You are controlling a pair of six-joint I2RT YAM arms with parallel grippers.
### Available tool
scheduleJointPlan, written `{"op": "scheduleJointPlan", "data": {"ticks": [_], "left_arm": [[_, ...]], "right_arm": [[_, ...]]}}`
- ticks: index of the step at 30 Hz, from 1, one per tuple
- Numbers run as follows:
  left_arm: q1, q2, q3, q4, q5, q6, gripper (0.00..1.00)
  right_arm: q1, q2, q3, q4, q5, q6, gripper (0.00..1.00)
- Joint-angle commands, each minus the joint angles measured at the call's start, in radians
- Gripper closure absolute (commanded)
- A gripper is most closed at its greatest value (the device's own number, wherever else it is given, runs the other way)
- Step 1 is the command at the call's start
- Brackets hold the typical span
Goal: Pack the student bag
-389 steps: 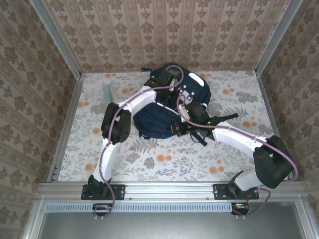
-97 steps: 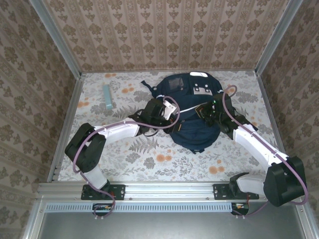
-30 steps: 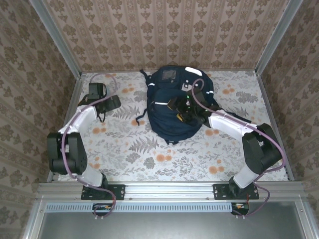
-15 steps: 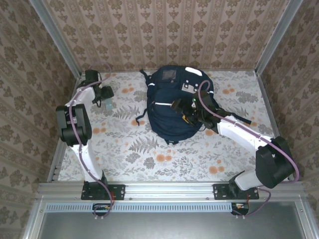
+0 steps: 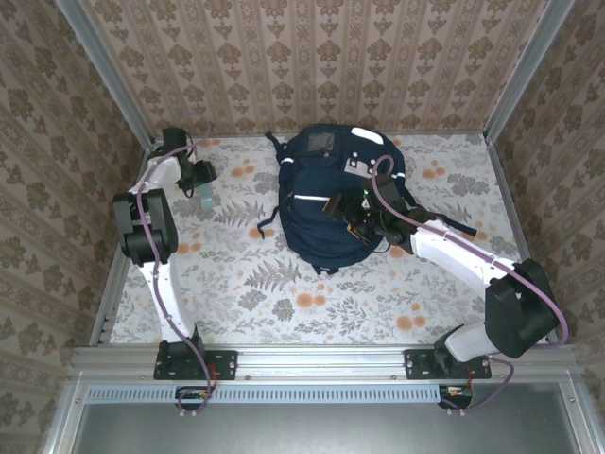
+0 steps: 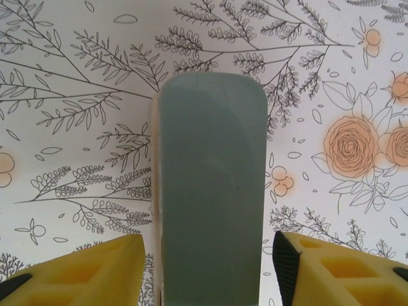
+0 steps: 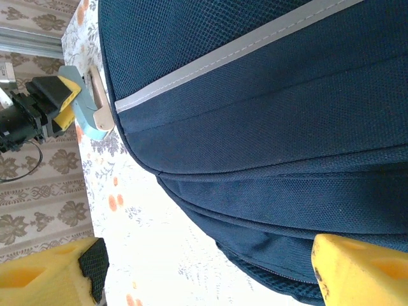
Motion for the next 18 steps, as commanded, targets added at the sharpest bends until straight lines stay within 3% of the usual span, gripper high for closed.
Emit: {"op": "scheduleJointPlan", "data": {"ticks": [1,8,14,18], "left_arm": [[0.006,0.024,0.035,-0.054,-0.012,-0.002,0.51],[0.004,-0.063,-0.027,-0.021,0.015,-0.006,0.80],[0.004,-0.310,-0.245,0.085,0.122,-0.065,0.84],[-0.003,-0.490,-0.409,0.160,0.200,-0.131,0.84]], "right_arm": [[0.007,-0.040,0.032,-0.055,0.041,-0.031,0.15],[0.007,-0.112,0.072,-0.167,0.148,-0.122,0.15],[0.007,-0.103,0.179,-0.283,0.263,-0.390,0.13],[0.009,-0.019,0.265,-0.325,0.208,-0.637,0.15]]}}
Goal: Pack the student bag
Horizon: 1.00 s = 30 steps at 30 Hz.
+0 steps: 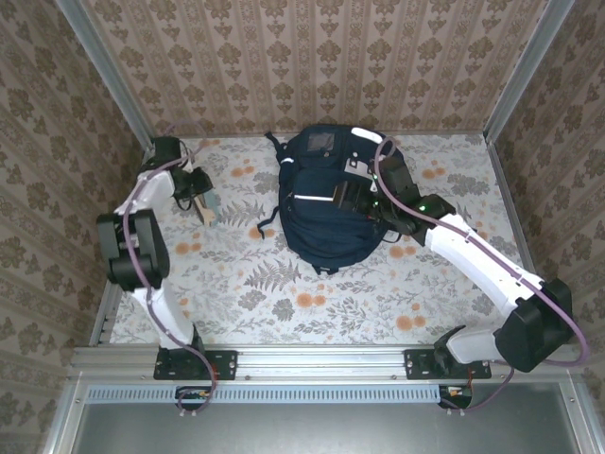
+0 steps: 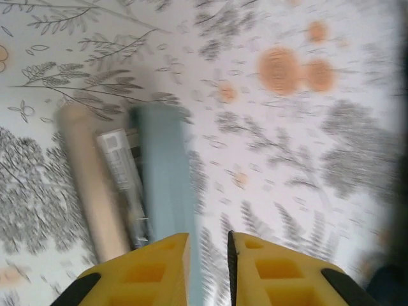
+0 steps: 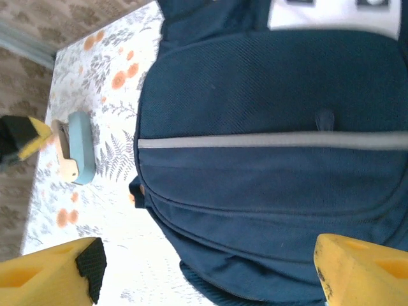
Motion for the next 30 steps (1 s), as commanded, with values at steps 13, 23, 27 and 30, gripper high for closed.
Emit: {"op": "scheduleJointPlan", "data": {"ticks": [13,23,27,30], "left_arm": [[-0.024,-0.245,-0.227,-0.028,-0.161,-0.098,0.32],[0.005,0.028,-0.070,-0.082,-0.213,-0.098,0.15],[0.013,0.117,0.008,-0.115,-0.216,-0.080,0.14],[0.014,0.175,0.067,-0.144,-0.205,-0.064,0.14]], "right_arm": [[0.010,0.194,0.169,-0.161,0.005,-0.282,0.12],[0.010,0.186,0.143,-0.133,-0.037,-0.261,0.10],[0.011,0.182,0.129,-0.118,-0.061,-0.246,0.10],[0.012,0.181,0.119,-0.109,-0.073,-0.236,0.10]]}}
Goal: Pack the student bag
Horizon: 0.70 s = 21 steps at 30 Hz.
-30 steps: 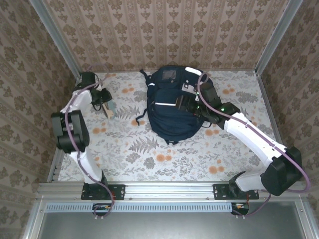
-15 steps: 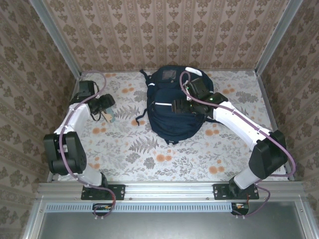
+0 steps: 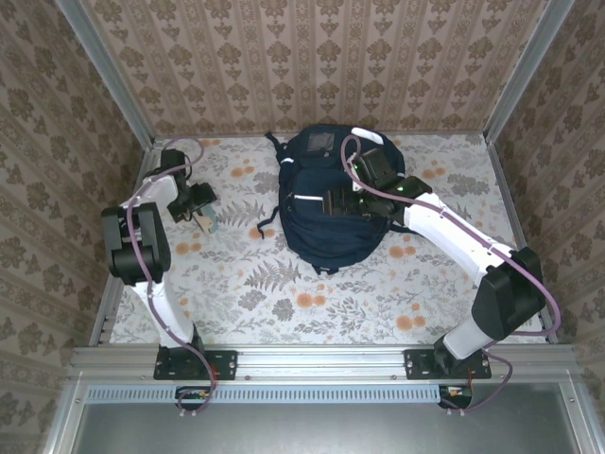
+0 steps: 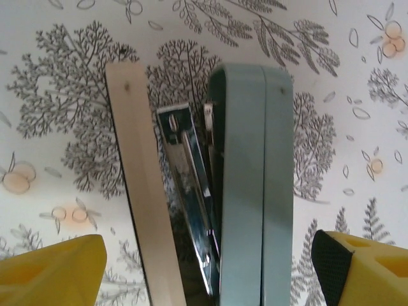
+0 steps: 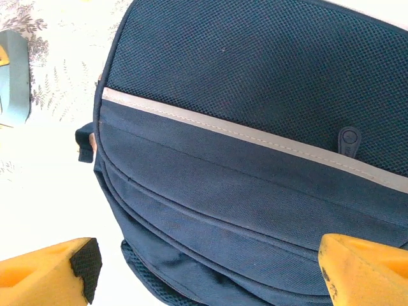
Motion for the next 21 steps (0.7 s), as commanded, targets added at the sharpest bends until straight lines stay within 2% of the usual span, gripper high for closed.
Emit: {"op": "scheduleJointPlan", "data": {"ticks": [1,7,12,15,21], "left_arm": [[0.005,0.053,0.073,-0.073,0.000,0.038,0.15],[0.002,0.109,0.105,-0.100,0.025,0.070,0.22],[-0.014,0.113,0.096,-0.118,0.022,0.087,0.36],[-0.034,0.075,0.054,-0.111,0.029,0.090,0.45],[-0.112,-0.077,-0.070,-0.095,0.042,0.085,0.50]], "right_arm": [[0.007,-0.013,-0.022,0.018,-0.033,0.025,0.10],[0.009,-0.029,-0.040,0.032,-0.043,0.041,0.11],[0.012,-0.047,-0.054,0.032,-0.047,0.060,0.11],[0.013,-0.062,-0.067,0.033,-0.042,0.075,0.11],[0.012,-0.095,-0.109,0.061,-0.012,0.105,0.12]]}}
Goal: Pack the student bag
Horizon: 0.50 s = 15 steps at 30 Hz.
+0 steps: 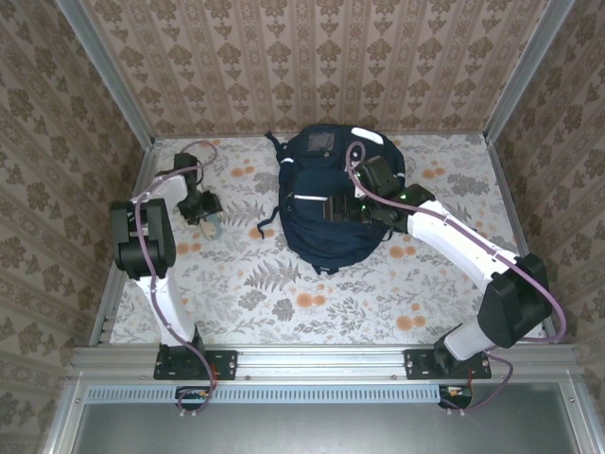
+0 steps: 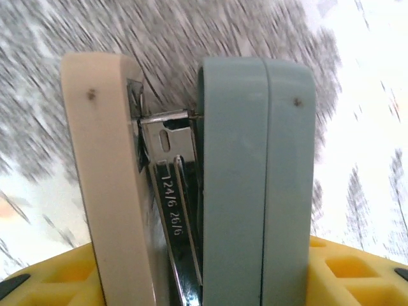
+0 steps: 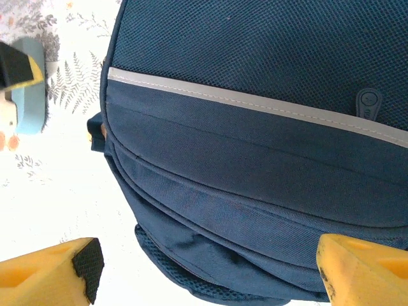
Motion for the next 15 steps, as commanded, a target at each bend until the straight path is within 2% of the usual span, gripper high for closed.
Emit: {"op": "scheduleJointPlan", "data": {"ticks": [1,5,9,12,15], "left_arm": [[-0.061,-0.129,-0.064,-0.031,0.031,0.011,0.50],[-0.187,-0.288,-0.155,-0.023,0.040,-0.003,0.52],[-0.398,-0.451,-0.209,-0.029,0.000,-0.033,0.53],[-0.574,-0.509,-0.204,-0.021,-0.026,-0.069,0.55],[-0.720,-0.497,-0.154,-0.003,-0.041,-0.086,0.56]], "right_arm": [[0.005,-0.043,-0.025,0.019,0.028,0.037,0.12],[-0.009,-0.077,-0.063,0.005,0.078,0.101,0.12],[-0.075,-0.156,-0.146,0.004,0.094,0.188,0.12],[-0.158,-0.213,-0.217,0.004,0.094,0.248,0.12],[-0.239,-0.254,-0.277,-0.034,0.089,0.285,0.14]]}}
